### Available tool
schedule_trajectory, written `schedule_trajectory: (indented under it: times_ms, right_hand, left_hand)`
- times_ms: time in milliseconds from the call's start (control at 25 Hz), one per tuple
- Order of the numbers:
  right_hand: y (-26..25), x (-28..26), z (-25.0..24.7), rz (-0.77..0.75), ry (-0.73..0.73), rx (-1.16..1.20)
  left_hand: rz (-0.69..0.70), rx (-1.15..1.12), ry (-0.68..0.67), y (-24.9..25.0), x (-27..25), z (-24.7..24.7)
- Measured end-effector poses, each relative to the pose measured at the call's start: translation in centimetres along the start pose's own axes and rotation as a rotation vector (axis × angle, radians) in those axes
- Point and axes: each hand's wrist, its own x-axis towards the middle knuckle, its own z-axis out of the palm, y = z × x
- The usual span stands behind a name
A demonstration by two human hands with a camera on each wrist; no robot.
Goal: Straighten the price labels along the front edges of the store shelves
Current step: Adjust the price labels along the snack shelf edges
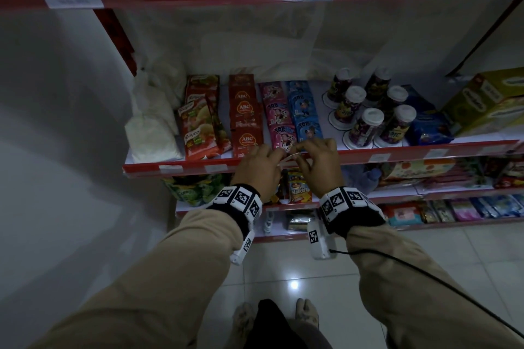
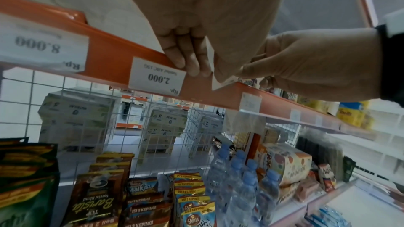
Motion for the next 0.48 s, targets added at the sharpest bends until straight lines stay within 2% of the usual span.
schedule_trajectory:
  times_ms: [160,360,480]
  right_hand:
    - [0.46,-0.51,0.17,-0.059,-0.007,-0.138]
    - [0.62,-0.51,-0.34,-0.106,-0.169,-0.289]
    - [0.42,-0.50,-0.37,-0.107,-0.195,-0.362]
  left_hand:
    - [0.009,0.172,-0.038,0.26,0.68,0.30]
    - [0.034,0.229,-0.043,0.54,0.85,0.53]
    - [0.040,0.225,-0.031,0.34,0.63,0.66]
